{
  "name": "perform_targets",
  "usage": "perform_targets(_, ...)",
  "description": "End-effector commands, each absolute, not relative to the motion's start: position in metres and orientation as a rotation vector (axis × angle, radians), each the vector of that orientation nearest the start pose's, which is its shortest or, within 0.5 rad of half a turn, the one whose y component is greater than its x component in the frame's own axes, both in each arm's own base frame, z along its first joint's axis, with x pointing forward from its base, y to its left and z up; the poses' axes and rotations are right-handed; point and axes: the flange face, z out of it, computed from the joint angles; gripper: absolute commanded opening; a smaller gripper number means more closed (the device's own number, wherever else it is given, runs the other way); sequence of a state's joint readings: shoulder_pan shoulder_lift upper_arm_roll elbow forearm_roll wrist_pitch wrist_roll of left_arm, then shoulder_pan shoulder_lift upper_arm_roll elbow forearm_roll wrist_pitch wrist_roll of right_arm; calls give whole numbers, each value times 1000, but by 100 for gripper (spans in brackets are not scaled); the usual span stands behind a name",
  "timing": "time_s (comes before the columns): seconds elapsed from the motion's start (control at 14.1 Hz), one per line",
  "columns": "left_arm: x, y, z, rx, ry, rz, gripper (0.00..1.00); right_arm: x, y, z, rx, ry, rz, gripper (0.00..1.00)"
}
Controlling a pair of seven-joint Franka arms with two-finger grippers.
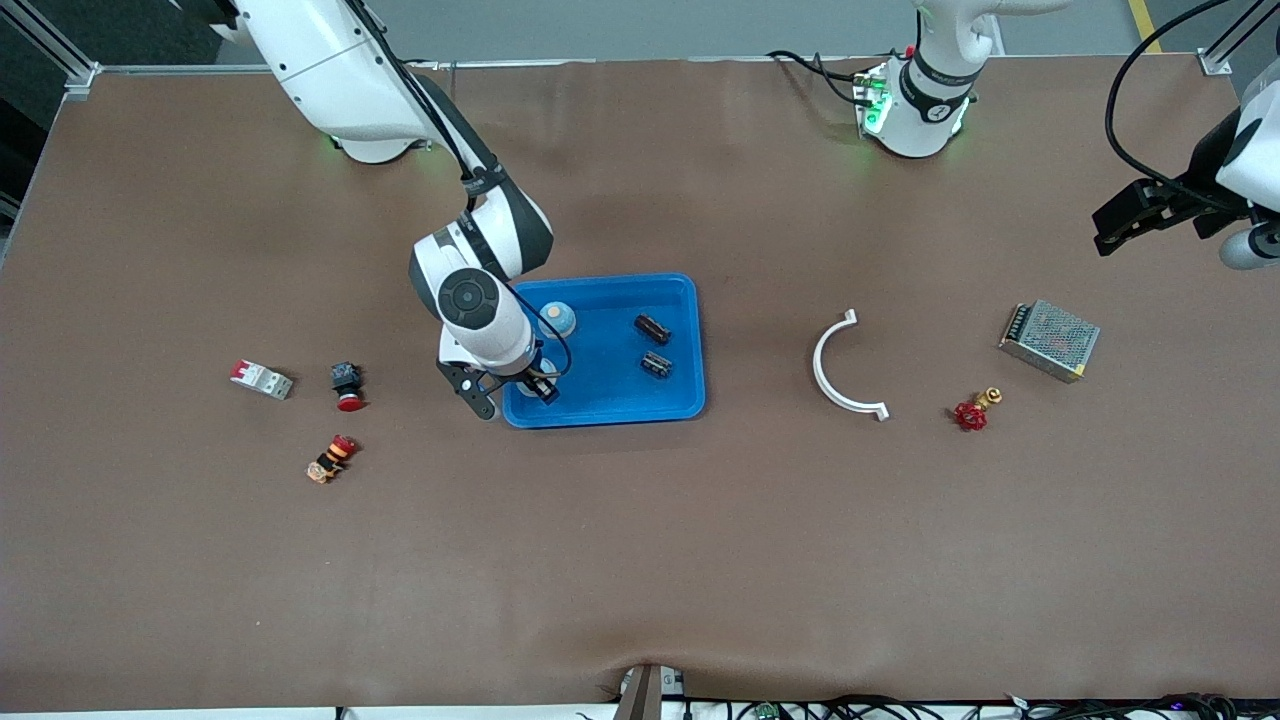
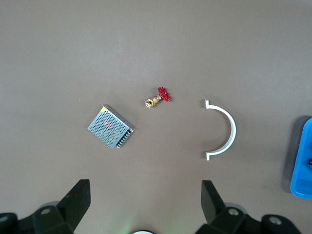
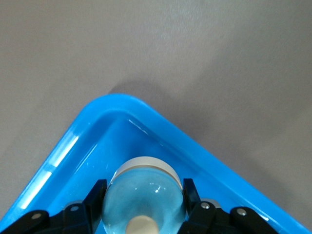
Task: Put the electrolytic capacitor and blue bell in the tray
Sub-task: 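Lower the blue bell into the tray with the right gripper and open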
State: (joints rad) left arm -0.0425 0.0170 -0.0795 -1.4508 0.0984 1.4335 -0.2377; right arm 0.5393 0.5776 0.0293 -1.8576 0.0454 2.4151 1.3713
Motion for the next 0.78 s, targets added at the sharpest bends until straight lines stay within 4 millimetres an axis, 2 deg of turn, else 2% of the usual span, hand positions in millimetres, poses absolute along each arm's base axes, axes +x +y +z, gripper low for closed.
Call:
perform_targets(0.0, 534, -52, 667, -3057, -179, 23, 100, 540, 356, 197, -2829, 1313, 63, 0)
perform_targets(0.36, 533, -55, 667, -3058, -172, 22, 100, 530, 366, 181, -2847, 1302, 75, 0)
perform_targets(0.71, 533, -54, 667, -3058, -172, 22, 100, 527, 371, 175, -2848, 1290, 69, 0)
